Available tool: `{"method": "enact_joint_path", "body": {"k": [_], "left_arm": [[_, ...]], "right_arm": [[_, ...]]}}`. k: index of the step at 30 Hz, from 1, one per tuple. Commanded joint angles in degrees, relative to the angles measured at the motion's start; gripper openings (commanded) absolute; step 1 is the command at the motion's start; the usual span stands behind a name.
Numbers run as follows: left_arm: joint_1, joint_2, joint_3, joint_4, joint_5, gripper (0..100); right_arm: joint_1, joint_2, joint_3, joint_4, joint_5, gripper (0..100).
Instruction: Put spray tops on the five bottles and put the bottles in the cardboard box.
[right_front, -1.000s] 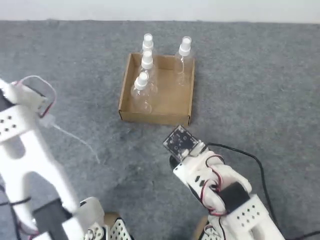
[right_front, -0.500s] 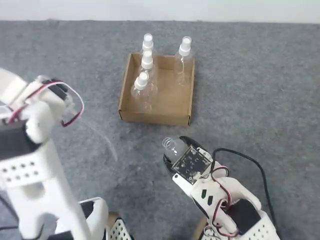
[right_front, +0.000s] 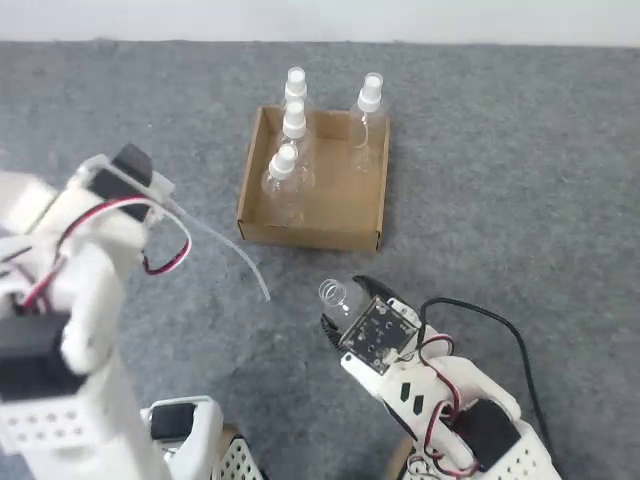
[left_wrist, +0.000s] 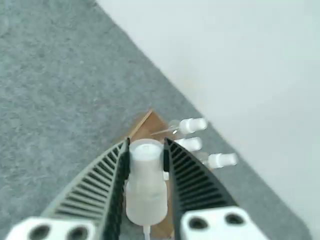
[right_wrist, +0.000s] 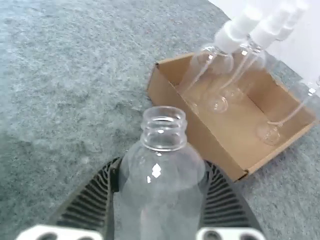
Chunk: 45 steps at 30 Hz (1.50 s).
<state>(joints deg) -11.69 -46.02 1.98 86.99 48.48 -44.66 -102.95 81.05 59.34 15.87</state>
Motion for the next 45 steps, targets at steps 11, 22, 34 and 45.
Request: {"method": "enact_joint_path", "body": {"k": [11, 22, 34, 45], "left_arm": [[4.4, -17.4, 19.3, -15.0, 4.9, 1], [4.9, -38.2, 43.6, -31.1, 6.2, 1], [10.3, -46.2, 51.6, -30.9, 6.2, 1], [12.6, -50.0, 56.1, -30.2, 5.8, 1]], "right_arm": [[-4.7, -1.0, 0.4, -1.2, 0.7, 6.9], [-4.7, -1.0, 0.4, -2.0, 0.4, 6.9], [-4.7, -1.0, 0.4, -2.0, 0.4, 6.9], [-4.5, -1.0, 0.4, -2.0, 0.4, 6.9]]}}
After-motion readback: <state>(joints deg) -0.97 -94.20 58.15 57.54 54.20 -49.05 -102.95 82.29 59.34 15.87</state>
